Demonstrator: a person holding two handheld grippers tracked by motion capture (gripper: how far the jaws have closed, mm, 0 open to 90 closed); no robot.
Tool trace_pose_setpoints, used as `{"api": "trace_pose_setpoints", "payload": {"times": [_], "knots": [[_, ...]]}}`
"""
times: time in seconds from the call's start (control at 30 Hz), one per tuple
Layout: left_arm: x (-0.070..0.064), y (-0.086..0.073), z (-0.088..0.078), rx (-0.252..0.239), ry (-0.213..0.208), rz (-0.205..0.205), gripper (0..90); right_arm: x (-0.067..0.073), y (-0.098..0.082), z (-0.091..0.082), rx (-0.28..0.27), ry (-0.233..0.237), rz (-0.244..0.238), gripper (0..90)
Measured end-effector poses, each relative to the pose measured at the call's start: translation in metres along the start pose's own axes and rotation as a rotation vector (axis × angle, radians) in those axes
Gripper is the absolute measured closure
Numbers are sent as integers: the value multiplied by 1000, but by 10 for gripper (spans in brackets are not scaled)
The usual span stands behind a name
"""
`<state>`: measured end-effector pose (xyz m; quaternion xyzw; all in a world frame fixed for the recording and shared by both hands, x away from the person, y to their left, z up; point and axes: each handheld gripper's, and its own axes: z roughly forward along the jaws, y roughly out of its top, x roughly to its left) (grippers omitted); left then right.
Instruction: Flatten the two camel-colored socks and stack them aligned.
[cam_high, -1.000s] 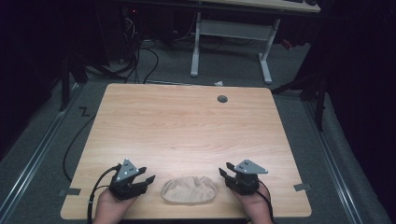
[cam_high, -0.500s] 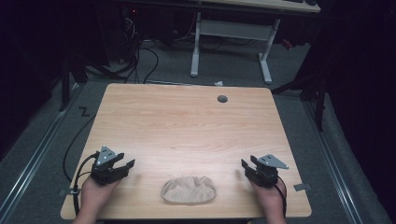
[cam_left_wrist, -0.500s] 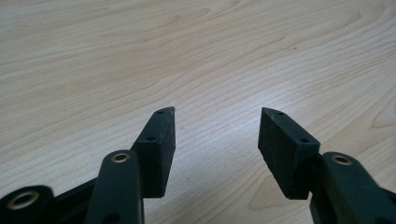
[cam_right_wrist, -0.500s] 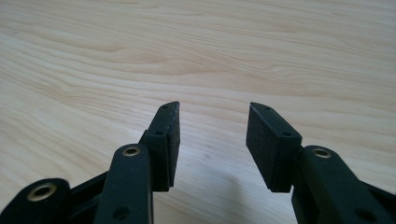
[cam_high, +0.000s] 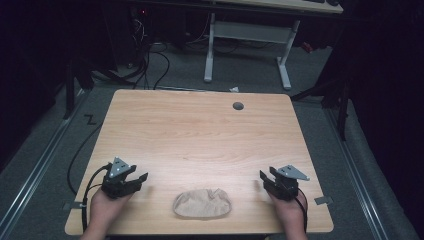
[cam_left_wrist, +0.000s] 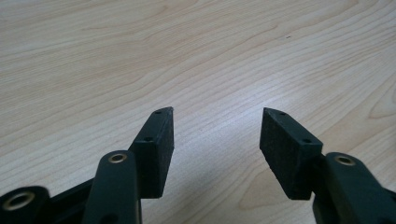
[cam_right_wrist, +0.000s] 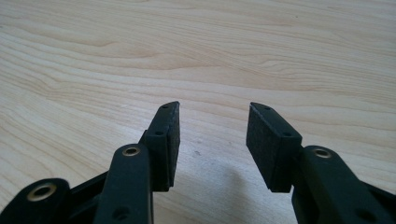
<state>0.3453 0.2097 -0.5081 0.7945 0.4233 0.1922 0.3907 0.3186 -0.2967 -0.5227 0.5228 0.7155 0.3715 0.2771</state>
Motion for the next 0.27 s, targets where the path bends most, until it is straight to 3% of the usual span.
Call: {"api": "trace_pose_setpoints", "payload": {"times": [0.1,0.27], "knots": [[-2,0,-4,0,11,19,451,3,2,0,-3,7,-11,546],[-3,-1,-7,-2,9,15,450,6,5,1,-11,9,-33,547]]}}
